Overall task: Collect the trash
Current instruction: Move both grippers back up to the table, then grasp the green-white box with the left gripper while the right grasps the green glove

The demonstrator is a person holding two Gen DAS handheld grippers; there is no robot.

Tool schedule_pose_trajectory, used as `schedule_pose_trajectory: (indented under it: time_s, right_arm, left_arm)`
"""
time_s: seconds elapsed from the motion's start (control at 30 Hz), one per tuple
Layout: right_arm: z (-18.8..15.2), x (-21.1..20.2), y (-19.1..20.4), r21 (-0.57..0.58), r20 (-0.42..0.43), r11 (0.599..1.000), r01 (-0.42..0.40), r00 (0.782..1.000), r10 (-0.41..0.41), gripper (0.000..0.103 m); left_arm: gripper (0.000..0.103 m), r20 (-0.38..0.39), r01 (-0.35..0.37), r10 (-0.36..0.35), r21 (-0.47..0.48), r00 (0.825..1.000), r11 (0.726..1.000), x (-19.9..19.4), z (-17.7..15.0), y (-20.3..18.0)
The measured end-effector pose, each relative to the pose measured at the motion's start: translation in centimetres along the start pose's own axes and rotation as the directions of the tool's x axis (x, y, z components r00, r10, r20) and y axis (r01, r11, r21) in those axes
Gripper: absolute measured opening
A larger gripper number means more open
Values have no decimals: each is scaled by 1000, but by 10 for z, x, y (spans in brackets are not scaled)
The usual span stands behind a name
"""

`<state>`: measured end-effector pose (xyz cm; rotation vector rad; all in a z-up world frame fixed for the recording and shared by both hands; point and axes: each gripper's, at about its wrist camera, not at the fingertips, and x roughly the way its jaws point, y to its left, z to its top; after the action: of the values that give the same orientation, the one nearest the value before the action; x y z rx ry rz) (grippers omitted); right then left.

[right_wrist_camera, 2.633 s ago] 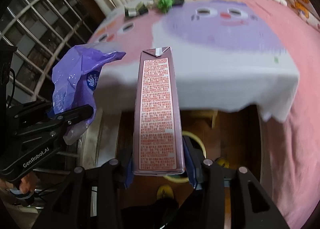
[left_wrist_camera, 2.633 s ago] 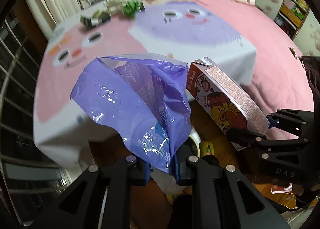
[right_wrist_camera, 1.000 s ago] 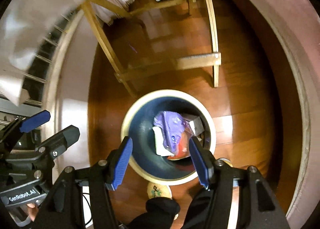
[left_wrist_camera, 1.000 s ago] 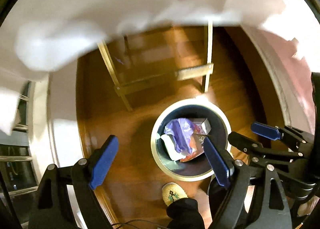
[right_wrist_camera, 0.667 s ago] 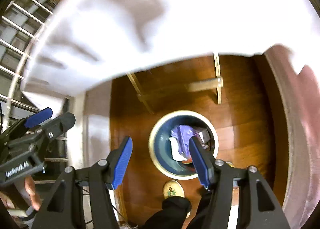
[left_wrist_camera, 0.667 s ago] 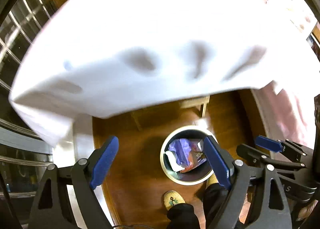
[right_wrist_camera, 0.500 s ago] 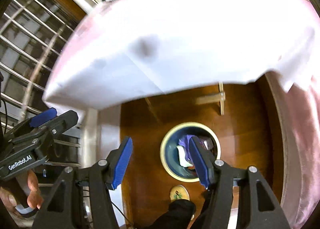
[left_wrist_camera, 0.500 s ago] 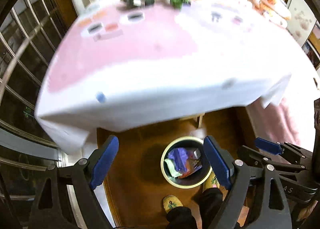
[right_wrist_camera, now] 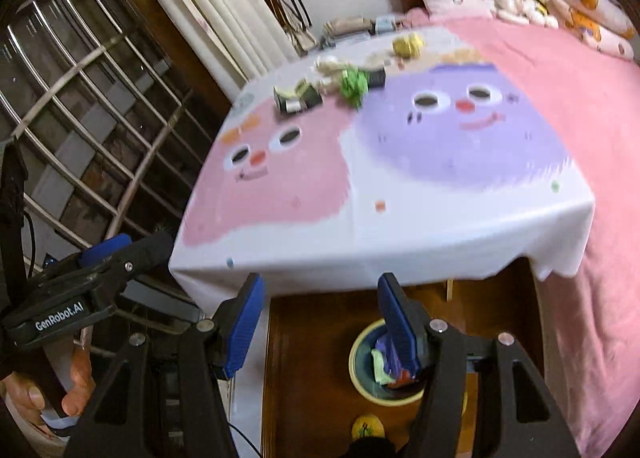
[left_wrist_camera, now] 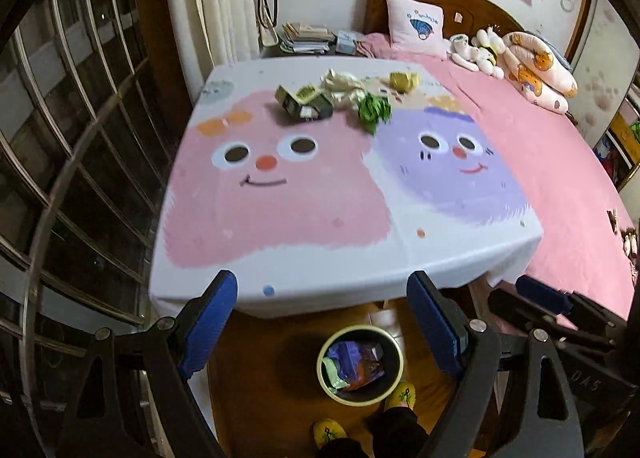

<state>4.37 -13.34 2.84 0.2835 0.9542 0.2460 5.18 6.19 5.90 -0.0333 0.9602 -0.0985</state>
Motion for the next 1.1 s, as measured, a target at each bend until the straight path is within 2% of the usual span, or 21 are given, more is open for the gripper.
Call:
schedule_pose_trajectory:
  time_s: [0.27,0.5,0.6,0.77,0.93,1.1]
  right_arm:
    - [41,-12,12,-50,65,999,11,998,-8,59]
    - [93,14,6,-84,66,996,-6,998,12,59]
    - [119,36,-1,-100,56,995,-17,998,23,59]
    - [173,91,-23,-122,7,992,-46,999,47,59]
    - [224,159,-50,-124,-74,990,-63,996,54,59]
    - [258,225,-65,-123,-159,989,-86,985,66,59]
  left_arm:
    - [85,36,-51,51,-6,998,999,-8,39,2]
    - [85,24,-53,54,-26,998,998,11,81,1]
    - [85,-3,-51,51,-49,999,998,32,103,1]
    - [85,-63,-78,71,-114,995,990,90,150,2]
    - [85,-135,-91,62,-220,989,971,158,195,7]
    - [85,-171,-120,75,-274,982,954,212,232,11]
